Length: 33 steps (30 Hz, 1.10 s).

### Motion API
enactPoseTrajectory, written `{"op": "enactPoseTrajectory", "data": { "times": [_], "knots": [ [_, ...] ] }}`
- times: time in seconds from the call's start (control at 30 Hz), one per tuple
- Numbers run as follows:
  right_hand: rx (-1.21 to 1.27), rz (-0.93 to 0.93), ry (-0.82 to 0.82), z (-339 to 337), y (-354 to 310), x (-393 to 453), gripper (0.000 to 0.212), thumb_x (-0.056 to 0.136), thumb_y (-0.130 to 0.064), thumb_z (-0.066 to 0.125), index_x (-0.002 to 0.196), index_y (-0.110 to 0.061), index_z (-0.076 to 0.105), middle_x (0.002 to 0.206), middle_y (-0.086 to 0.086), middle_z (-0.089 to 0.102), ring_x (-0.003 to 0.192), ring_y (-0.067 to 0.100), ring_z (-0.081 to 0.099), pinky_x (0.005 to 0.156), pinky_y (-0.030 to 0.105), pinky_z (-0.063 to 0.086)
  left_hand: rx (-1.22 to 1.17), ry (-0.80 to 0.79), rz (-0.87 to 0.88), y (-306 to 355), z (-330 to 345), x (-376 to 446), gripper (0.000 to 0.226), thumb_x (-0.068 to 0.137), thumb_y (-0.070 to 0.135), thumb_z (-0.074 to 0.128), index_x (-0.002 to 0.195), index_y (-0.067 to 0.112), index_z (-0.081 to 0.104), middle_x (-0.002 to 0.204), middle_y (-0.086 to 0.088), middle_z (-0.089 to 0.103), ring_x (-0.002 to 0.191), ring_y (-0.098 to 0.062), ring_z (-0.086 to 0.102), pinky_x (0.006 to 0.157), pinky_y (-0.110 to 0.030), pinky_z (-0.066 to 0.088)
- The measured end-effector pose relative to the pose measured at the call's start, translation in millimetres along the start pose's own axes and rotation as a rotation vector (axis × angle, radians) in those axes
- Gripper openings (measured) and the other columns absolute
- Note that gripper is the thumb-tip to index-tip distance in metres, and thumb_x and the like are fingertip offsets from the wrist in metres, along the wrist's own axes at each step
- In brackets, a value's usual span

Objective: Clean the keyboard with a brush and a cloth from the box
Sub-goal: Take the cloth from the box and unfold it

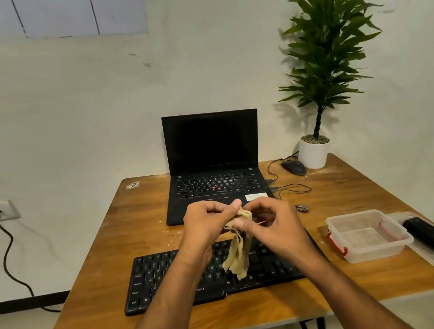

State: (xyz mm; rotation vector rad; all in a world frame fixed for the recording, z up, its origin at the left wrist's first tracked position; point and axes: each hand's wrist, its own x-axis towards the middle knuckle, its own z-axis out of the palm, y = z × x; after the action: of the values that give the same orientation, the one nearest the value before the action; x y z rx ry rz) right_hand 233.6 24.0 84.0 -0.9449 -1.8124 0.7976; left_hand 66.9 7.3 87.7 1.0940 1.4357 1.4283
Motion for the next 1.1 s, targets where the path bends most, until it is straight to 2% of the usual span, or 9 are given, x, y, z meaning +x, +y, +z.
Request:
{"op": "enactPoseTrajectory", "data": {
  "times": [0.13, 0.23, 0.37, 0.47, 0.57, 0.83, 0.97, 1.03, 1.1],
  "knots": [
    [-0.009, 0.033, 0.083, -1.4, 4.9, 5.4, 0.011, 0.088, -0.013, 0.074, 0.093, -0.023, 0.078, 0.086, -0.009, 0.075, 0.085, 0.008, 0.071, 0.078, 0.041, 0.061, 0.055, -0.096, 0.063, 5.1, -4.1, -4.2, 0.025, 0.067, 0.040, 0.088, 0.079, 0.019, 0.084, 0.085, -0.004, 0.080, 0.087, -0.018, 0.075, 0.086, -0.037, 0.061],
    [0.014, 0.004, 0.059, -12.4, 4.2, 11.0, 0.018, 0.086, -0.007, 0.076, 0.099, -0.019, 0.078, 0.090, -0.008, 0.076, 0.088, 0.008, 0.071, 0.077, 0.034, 0.061, 0.100, -0.196, 0.024, 11.9, -17.6, -4.6, 0.023, 0.064, 0.027, 0.089, 0.084, 0.017, 0.085, 0.087, -0.005, 0.080, 0.084, -0.016, 0.074, 0.081, -0.032, 0.060],
    [-0.171, -0.061, -0.080, -19.2, -2.5, 17.4, 0.017, 0.084, -0.010, 0.079, 0.092, -0.024, 0.079, 0.083, -0.013, 0.073, 0.082, 0.004, 0.068, 0.069, 0.019, 0.054, 0.330, -0.277, -0.058, 18.8, -27.4, -3.5, 0.011, 0.077, 0.020, 0.091, 0.086, 0.018, 0.086, 0.081, -0.002, 0.079, 0.080, -0.015, 0.069, 0.077, -0.030, 0.060],
    [-0.353, -0.052, -0.254, -27.9, -7.1, 23.1, 0.015, 0.082, -0.018, 0.082, 0.090, -0.030, 0.078, 0.082, -0.016, 0.072, 0.082, -0.001, 0.066, 0.070, 0.020, 0.054, 0.530, -0.281, -0.001, 25.6, -28.5, -3.5, 0.007, 0.080, 0.020, 0.090, 0.083, 0.026, 0.086, 0.070, 0.007, 0.075, 0.069, -0.005, 0.063, 0.061, -0.018, 0.050],
    [-0.465, -0.069, -0.378, -34.6, -9.9, 26.8, 0.014, 0.079, -0.020, 0.084, 0.088, -0.028, 0.078, 0.080, -0.016, 0.071, 0.079, -0.003, 0.066, 0.069, 0.021, 0.054, 0.715, -0.278, 0.109, 31.6, -25.1, -2.2, 0.015, 0.078, 0.021, 0.092, 0.081, 0.033, 0.084, 0.074, 0.011, 0.077, 0.072, -0.005, 0.071, 0.064, -0.016, 0.056],
    [-0.479, -0.090, -0.441, -44.4, -16.9, 28.7, 0.019, 0.076, -0.030, 0.087, 0.094, -0.030, 0.080, 0.083, -0.015, 0.073, 0.081, 0.000, 0.066, 0.070, 0.027, 0.057, 0.872, -0.246, 0.307, 41.0, -16.0, -2.9, 0.015, 0.080, 0.014, 0.089, 0.087, 0.027, 0.086, 0.082, 0.012, 0.078, 0.077, 0.000, 0.071, 0.067, -0.008, 0.053],
    [-0.602, -0.108, -0.434, -49.5, -20.9, 29.9, 0.020, 0.074, -0.038, 0.087, 0.090, -0.028, 0.079, 0.080, -0.014, 0.070, 0.076, 0.001, 0.063, 0.063, 0.022, 0.055, 0.872, -0.256, 0.272, 47.5, -16.1, -4.9, 0.018, 0.077, 0.006, 0.088, 0.081, 0.024, 0.085, 0.084, 0.010, 0.079, 0.078, -0.003, 0.073, 0.069, -0.012, 0.058],
    [-0.622, -0.140, -0.402, -49.7, -22.3, 31.3, 0.013, 0.077, -0.034, 0.087, 0.085, -0.027, 0.079, 0.077, -0.014, 0.068, 0.074, 0.002, 0.062, 0.062, 0.021, 0.053, 0.882, -0.253, 0.222, 49.2, -15.1, -5.0, 0.022, 0.075, 0.004, 0.088, 0.077, 0.025, 0.084, 0.082, 0.010, 0.079, 0.075, -0.004, 0.073, 0.068, -0.016, 0.060],
    [-0.605, -0.149, -0.346, -48.4, -23.1, 31.4, 0.010, 0.078, -0.028, 0.086, 0.078, -0.027, 0.076, 0.075, -0.014, 0.067, 0.072, 0.003, 0.062, 0.061, 0.022, 0.054, 0.903, -0.255, 0.185, 49.3, -14.3, -4.1, 0.023, 0.074, 0.002, 0.088, 0.074, 0.024, 0.083, 0.079, 0.010, 0.078, 0.072, -0.004, 0.073, 0.061, -0.012, 0.056]
  ]
}}
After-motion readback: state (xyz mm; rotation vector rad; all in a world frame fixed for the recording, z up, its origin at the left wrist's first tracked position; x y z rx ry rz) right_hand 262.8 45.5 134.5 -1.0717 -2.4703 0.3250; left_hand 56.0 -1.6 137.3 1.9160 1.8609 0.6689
